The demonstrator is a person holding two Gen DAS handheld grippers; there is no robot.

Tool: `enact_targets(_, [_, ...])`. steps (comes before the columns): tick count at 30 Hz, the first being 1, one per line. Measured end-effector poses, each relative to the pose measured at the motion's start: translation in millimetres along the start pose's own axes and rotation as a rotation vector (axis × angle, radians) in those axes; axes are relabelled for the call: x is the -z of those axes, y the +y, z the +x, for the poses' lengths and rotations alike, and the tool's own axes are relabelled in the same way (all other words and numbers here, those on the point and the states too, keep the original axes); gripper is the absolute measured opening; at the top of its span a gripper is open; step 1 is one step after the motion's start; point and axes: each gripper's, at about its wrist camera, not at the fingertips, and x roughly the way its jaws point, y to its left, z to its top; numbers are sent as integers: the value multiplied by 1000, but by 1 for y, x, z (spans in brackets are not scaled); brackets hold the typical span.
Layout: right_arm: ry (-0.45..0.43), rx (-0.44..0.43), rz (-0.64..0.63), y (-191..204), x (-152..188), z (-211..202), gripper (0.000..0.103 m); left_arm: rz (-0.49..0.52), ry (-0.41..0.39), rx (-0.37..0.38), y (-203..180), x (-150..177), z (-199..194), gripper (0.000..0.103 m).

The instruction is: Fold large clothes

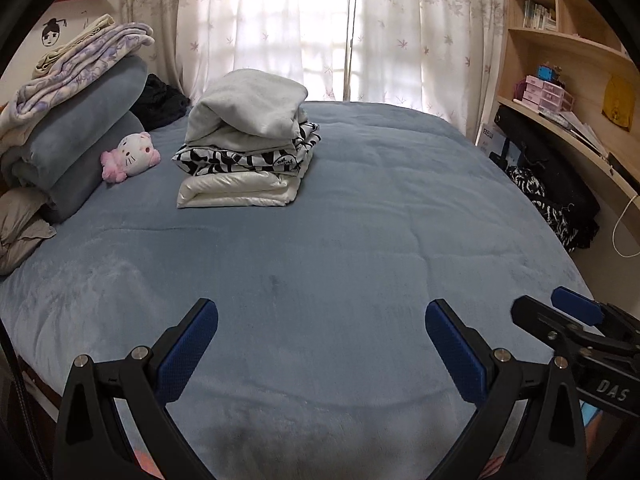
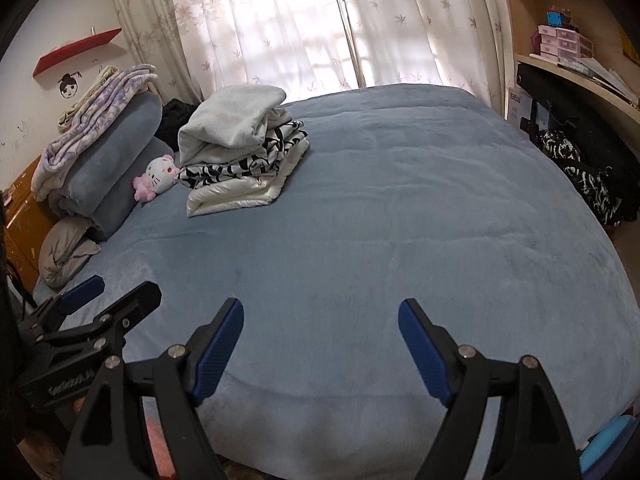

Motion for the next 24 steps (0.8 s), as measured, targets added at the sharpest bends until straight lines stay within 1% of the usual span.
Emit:
enact_targets(3, [3,7,-7,3,5,0,80,20,-6,-3,-3,4,-2,102])
enact_targets(5, [-1,13,-4,3,6,-1,80,15,-5,-13,-2,3,-3,102])
enact_targets(9, [-3,30,-3,4,9,-2,80,-11,15,42,0,6,-2,102])
enact_targets(13, [-9,45,-1,5,11,-4,80,-9,11,34,0,8,-3,102])
enact_targets(24, [-19,47,0,5,13,-10,80,-14,11,28,4,10,-6,102])
